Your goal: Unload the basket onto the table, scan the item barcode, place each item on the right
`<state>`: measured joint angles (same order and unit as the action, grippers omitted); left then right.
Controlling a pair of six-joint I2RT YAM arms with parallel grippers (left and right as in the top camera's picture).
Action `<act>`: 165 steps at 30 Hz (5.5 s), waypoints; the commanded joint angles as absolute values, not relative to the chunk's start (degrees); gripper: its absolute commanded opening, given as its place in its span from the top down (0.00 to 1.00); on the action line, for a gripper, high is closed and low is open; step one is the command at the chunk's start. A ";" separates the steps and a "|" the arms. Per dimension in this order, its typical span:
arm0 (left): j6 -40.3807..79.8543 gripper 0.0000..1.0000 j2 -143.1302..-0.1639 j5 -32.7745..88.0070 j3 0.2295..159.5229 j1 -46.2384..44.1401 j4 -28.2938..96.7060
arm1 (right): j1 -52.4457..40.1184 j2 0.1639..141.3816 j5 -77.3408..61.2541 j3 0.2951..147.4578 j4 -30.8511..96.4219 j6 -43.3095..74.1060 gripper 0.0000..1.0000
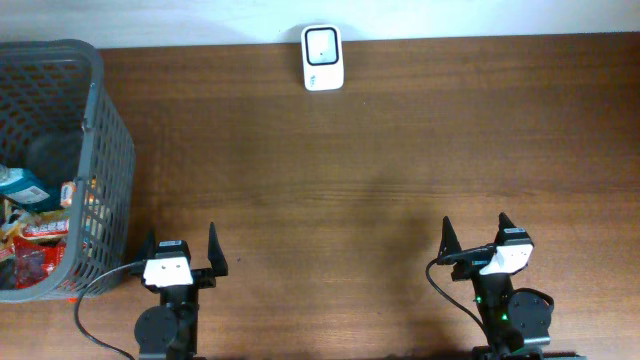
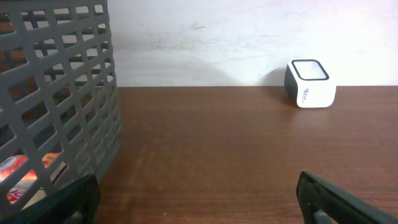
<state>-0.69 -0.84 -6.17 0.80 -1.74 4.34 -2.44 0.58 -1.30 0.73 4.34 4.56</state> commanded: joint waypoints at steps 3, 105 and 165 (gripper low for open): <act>-1.80 0.01 -0.30 -5.37 0.58 -1.43 4.51 | -2.52 0.21 -0.80 0.32 4.56 4.73 0.02; -0.10 0.01 -44.93 55.37 42.87 -1.32 -11.73 | -2.50 0.21 -0.80 0.32 4.56 4.73 0.02; 31.46 0.01 -80.99 4.47 90.06 37.41 56.60 | -2.52 0.21 -0.80 0.32 4.56 4.73 0.02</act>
